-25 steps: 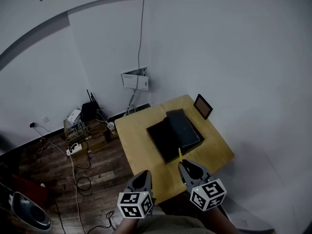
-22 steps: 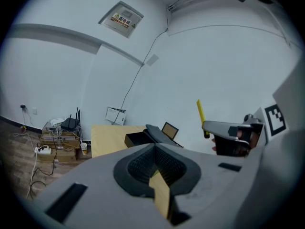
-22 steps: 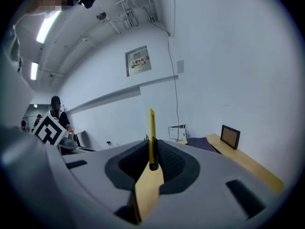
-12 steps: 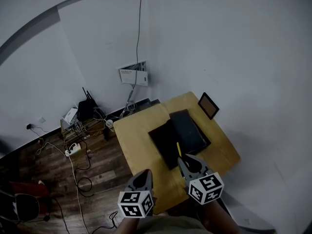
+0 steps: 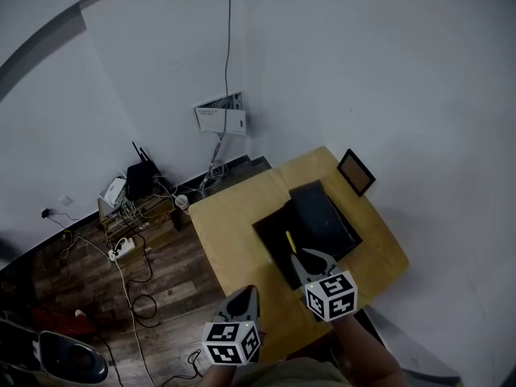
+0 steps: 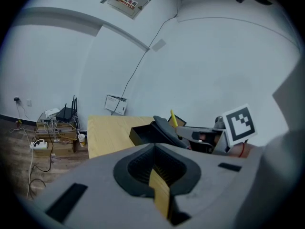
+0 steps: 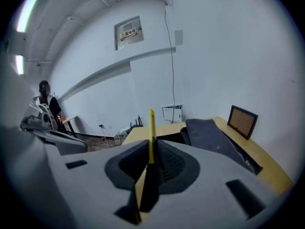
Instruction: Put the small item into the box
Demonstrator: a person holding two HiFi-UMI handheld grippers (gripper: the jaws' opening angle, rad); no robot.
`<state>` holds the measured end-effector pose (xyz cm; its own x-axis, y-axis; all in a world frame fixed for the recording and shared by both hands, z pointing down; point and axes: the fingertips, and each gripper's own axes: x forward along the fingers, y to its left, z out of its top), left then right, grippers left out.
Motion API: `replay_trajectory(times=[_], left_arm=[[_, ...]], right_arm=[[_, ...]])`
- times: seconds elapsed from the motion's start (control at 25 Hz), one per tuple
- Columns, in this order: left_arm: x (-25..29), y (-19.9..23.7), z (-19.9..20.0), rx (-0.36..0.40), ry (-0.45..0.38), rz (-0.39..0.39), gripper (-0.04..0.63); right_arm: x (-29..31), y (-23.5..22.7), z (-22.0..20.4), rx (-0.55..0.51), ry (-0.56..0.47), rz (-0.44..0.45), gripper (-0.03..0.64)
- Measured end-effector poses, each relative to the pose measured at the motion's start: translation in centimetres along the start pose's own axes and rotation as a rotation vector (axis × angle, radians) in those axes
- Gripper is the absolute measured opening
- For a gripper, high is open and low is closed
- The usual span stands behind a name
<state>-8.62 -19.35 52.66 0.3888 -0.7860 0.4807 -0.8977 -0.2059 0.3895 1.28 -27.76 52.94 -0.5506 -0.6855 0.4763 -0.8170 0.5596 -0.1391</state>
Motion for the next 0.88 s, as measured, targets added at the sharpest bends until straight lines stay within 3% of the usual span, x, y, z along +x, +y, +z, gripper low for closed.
replay_trajectory(times=[0.64, 0.88], left_arm=[[3.0, 2.1, -1.3, -0.034, 0.077, -0.003, 0.002], [3.1, 2.6, -1.6, -0.047, 0.084, -0.001, 0.002]], right_arm=[[9.3, -3.0, -7.1, 0.031, 0.29, -0.038, 0.048], [11.0, -3.1, -8.6, -0.017, 0.393, -0.038, 0.048]])
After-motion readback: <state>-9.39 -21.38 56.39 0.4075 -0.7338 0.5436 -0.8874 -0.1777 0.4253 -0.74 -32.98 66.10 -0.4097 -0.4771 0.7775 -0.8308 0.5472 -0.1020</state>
